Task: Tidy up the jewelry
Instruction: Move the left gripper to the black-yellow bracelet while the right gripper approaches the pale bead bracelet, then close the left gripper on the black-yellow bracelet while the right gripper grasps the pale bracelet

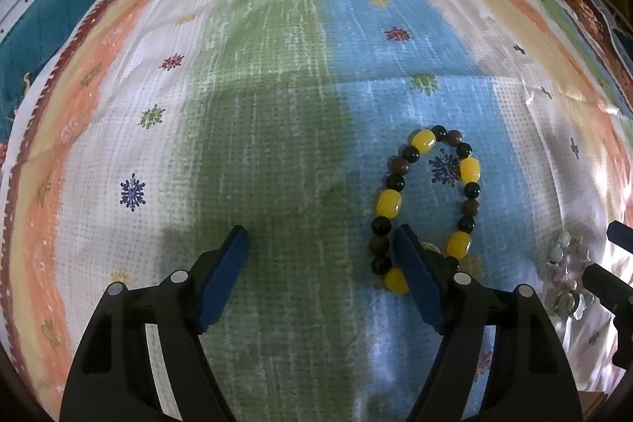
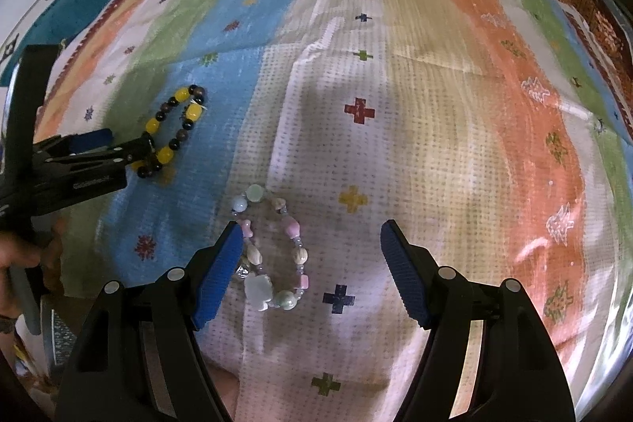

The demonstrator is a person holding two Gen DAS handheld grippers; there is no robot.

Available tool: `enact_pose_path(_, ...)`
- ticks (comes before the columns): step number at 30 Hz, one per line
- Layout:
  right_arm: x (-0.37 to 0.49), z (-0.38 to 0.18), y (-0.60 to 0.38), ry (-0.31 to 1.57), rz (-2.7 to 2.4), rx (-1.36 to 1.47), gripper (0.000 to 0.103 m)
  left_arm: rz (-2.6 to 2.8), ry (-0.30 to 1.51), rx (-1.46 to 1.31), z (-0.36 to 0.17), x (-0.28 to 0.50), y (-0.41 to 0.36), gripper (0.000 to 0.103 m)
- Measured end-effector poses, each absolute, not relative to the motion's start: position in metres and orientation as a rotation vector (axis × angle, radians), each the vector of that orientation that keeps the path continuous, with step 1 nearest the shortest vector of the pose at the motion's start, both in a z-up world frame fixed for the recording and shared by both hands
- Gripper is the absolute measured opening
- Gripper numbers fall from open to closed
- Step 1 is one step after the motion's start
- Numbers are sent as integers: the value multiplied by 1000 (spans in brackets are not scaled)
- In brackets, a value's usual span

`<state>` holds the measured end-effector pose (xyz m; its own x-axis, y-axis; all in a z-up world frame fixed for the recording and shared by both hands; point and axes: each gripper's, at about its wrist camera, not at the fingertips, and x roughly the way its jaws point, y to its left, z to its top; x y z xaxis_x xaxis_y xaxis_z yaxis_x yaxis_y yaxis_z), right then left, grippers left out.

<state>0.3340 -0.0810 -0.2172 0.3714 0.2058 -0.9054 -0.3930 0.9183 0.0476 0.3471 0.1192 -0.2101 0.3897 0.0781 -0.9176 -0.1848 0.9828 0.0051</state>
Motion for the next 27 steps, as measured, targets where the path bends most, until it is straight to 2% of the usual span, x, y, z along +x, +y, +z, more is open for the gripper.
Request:
enact_pose_path(2, 335, -221, -80, 1138, 386, -196, 63, 166, 1157, -100, -210, 346, 119, 71)
enact_pose_path(7, 336, -223, -82, 1145, 378, -190, 57, 157, 1153, -96, -209, 345, 118, 62)
enact_pose_path(9, 337, -224, -85, 1156, 376, -167, 49, 156, 1150, -94, -208, 344, 117, 59)
enact_pose_path(11, 338, -226, -87, 1160, 372, -163, 40, 151, 1147, -88, -208, 344, 116, 51)
enact_pose_path(16, 337, -225, -87, 1160, 378, -178, 18, 133, 1145, -69, -206, 344, 110, 38)
enact_pose_path(18, 337, -225, -88, 1159, 381, -182, 16, 134, 1144, -73, -206, 344, 111, 29)
enact_pose_path(20, 337, -225, -88, 1159, 385, -181, 11, 138, 1144, -78, -205, 342, 113, 13)
enact_pose_path(21, 336, -224, -87, 1157, 385, -186, 10, 142, 1145, -79, -205, 342, 115, 10)
enact_pose_path(27, 328, -214, -79, 1117, 410, -223, 10, 135, 1155, -70, -201, 338, 113, 9)
